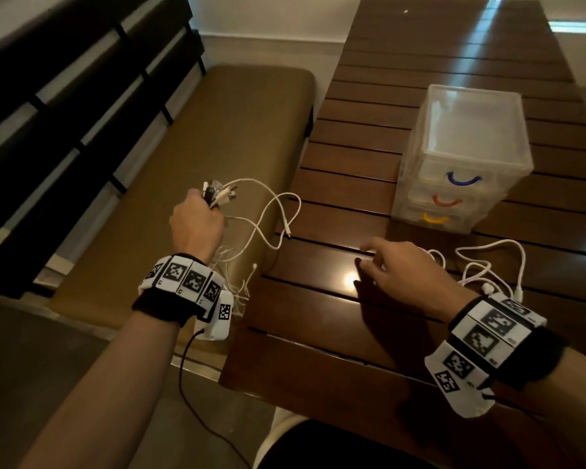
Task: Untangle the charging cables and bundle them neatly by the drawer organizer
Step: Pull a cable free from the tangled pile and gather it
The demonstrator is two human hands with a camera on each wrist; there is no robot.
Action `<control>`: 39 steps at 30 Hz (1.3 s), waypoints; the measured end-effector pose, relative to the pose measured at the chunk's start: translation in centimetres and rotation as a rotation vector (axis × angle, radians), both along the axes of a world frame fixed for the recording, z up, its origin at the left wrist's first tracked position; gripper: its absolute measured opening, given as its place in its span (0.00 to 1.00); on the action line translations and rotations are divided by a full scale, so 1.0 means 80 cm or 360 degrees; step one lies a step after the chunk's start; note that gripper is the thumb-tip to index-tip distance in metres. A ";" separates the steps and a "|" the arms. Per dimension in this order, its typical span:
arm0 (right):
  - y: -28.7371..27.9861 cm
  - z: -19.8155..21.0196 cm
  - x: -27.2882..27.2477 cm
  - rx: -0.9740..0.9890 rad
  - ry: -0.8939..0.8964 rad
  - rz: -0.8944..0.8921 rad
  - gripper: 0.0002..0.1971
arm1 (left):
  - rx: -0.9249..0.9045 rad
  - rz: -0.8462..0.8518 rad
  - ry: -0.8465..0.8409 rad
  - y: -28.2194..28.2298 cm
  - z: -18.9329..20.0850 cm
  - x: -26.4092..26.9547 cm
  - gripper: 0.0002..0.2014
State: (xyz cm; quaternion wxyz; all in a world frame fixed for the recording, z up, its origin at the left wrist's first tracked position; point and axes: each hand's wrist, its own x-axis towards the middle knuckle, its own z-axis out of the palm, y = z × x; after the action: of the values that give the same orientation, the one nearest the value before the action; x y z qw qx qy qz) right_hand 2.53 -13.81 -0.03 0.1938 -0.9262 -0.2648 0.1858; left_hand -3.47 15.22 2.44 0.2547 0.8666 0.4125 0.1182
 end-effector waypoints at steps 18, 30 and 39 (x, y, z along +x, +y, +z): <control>0.018 0.000 -0.010 -0.0136 0.0012 0.0200 0.12 | -0.0233 0.0158 0.0009 0.043 -0.008 -0.014 0.15; -0.024 0.019 -0.011 -0.0041 -0.0047 0.0186 0.12 | -0.0606 -0.0694 -0.0328 -0.087 0.025 0.020 0.12; -0.099 0.062 0.015 0.0387 -0.0288 -0.0187 0.05 | -0.0372 -0.1321 -0.0188 -0.236 0.026 0.042 0.06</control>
State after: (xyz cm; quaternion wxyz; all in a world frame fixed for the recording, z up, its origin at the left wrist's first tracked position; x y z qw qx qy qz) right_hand 3.77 -21.76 4.91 0.2902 -0.9228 -0.2472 0.0564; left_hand -0.14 -3.69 4.52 0.4002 0.9161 0.0245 0.0076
